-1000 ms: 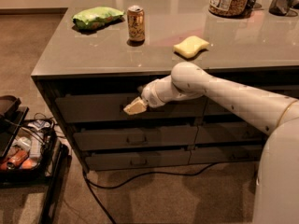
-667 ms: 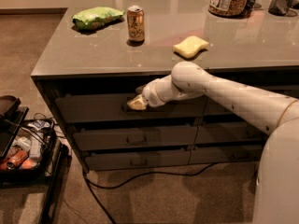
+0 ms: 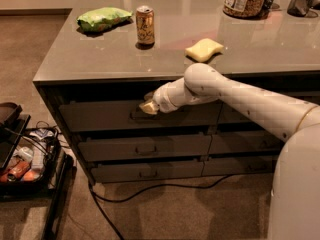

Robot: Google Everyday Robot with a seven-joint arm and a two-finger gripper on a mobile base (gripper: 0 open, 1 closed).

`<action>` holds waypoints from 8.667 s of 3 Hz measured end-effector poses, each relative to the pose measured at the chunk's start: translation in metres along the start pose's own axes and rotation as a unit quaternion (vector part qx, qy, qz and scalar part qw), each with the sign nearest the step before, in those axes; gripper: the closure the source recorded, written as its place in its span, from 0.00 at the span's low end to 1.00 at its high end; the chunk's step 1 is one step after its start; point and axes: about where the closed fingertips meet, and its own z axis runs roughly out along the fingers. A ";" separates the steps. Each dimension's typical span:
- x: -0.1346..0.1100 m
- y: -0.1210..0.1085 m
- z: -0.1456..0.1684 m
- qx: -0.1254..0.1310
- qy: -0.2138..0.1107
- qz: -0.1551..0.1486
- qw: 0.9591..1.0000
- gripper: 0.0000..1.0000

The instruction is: Open top drawer

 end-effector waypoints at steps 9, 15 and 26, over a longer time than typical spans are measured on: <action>0.013 0.013 0.003 -0.027 -0.023 0.012 0.999 0.00; 0.004 0.012 -0.006 -0.050 -0.068 0.028 0.996 0.42; 0.010 0.033 -0.023 -0.027 -0.050 0.051 0.997 0.00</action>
Offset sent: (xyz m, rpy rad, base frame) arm -0.0281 0.0166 -0.0170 0.0591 0.0627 0.0238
